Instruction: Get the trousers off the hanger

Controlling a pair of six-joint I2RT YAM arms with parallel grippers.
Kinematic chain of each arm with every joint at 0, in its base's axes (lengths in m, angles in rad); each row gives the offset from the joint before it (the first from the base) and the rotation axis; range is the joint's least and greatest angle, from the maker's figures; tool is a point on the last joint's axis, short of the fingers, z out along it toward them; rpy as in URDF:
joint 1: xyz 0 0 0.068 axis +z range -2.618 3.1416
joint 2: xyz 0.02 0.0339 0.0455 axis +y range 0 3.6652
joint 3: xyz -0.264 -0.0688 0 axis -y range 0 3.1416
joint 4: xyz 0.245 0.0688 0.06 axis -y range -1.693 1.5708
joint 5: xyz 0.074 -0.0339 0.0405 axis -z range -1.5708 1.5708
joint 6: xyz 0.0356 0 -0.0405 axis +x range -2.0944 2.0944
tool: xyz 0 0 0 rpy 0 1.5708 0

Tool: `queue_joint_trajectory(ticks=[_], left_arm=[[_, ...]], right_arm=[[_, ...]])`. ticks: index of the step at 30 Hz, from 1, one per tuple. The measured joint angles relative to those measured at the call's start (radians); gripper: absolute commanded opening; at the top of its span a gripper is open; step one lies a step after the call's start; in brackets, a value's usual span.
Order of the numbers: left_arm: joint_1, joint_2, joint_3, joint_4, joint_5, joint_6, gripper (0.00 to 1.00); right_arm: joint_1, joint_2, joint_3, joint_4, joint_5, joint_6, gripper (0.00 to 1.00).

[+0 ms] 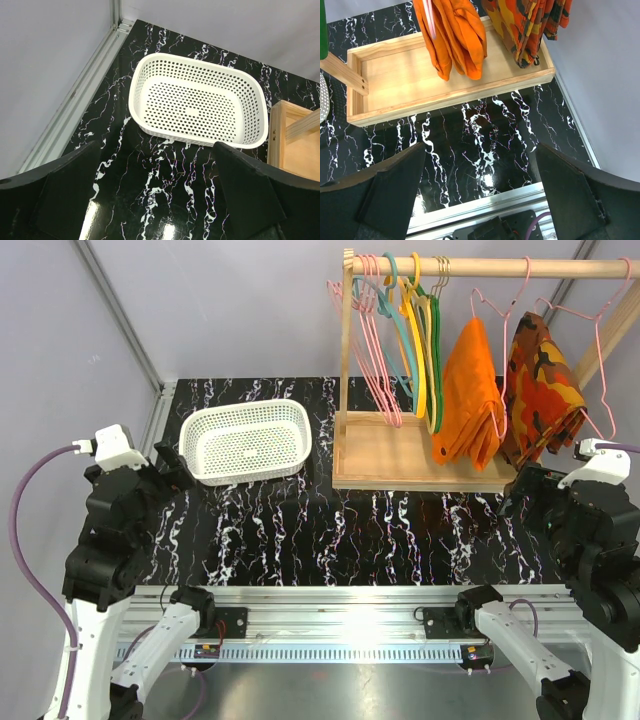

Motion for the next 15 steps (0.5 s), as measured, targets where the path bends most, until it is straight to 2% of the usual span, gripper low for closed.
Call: queue_joint_trajectory(ticks=[15], left_arm=[[-0.002, 0.001, -0.023, 0.026, 0.042, 0.000, 0.99]], right_arm=[[0.000, 0.035, 0.032, 0.120, -0.024, -0.068, 0.99]])
